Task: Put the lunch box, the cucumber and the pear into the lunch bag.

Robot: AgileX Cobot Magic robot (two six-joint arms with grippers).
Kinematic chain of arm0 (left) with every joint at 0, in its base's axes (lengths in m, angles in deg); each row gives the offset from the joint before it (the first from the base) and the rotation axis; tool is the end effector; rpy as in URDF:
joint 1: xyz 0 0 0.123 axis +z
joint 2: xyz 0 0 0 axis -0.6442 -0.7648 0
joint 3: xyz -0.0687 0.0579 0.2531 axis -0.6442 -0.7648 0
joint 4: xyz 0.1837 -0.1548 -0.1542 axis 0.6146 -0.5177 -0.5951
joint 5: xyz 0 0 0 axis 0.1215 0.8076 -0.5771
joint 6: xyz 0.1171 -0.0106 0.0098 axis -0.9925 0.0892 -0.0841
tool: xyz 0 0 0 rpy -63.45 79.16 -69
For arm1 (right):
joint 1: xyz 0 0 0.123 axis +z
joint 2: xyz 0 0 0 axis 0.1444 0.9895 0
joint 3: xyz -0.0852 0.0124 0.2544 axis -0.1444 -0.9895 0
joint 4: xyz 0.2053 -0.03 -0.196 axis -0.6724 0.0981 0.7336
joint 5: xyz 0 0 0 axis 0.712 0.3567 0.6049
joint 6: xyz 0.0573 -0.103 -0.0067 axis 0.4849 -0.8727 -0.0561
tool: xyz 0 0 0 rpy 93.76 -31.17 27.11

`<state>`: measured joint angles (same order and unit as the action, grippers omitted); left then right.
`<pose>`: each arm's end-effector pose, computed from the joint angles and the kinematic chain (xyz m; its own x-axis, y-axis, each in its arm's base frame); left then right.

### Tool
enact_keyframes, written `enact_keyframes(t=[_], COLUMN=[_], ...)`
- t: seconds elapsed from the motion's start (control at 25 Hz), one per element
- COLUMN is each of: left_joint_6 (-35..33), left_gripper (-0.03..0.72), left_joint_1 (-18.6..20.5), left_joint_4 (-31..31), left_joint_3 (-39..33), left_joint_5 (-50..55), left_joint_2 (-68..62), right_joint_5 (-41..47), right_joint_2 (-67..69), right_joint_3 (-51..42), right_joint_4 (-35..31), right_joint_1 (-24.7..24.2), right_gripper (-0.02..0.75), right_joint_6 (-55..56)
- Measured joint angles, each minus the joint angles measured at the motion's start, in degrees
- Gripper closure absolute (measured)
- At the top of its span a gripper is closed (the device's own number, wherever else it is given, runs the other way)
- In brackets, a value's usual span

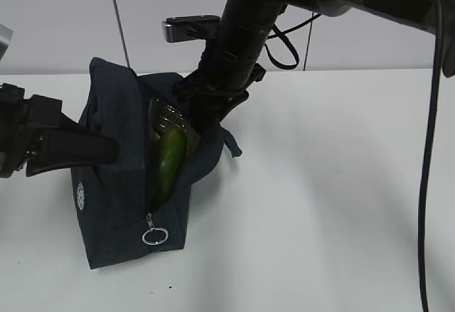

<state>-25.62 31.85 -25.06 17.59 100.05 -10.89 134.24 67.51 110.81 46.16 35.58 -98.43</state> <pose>0.2567 -0.1203 0.1991 -0.8470 -0.0244 -0.5310 0.3879 0.6547 -0.6487 0.4459 0.2660 0.1901 -0.7663 -0.5636 -0.3083 -0.6335 0.7427 0.2169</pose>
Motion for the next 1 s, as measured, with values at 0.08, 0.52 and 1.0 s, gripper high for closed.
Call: enact_keyframes(t=[0.08,0.52,1.0], left_joint_6=[0.0,0.0,0.0], left_gripper=[0.702,0.702,0.702], left_joint_1=[0.0,0.0,-6.67], left_joint_4=[-0.07,-3.72,-5.34], left_joint_3=[0.0,0.0,9.03], left_joint_5=[-0.14,-1.49,-1.66], left_joint_2=[0.0,-0.02,-9.31], right_joint_5=[0.0,0.0,1.79], right_joint_2=[0.0,-1.58,-13.02], right_joint_3=[0.0,0.0,-2.41], right_joint_4=[0.0,2.46,15.62], right_joint_1=[0.0,0.0,0.0], right_gripper=[0.595,0.732,0.732], right_joint_6=[0.0,0.16,4.7])
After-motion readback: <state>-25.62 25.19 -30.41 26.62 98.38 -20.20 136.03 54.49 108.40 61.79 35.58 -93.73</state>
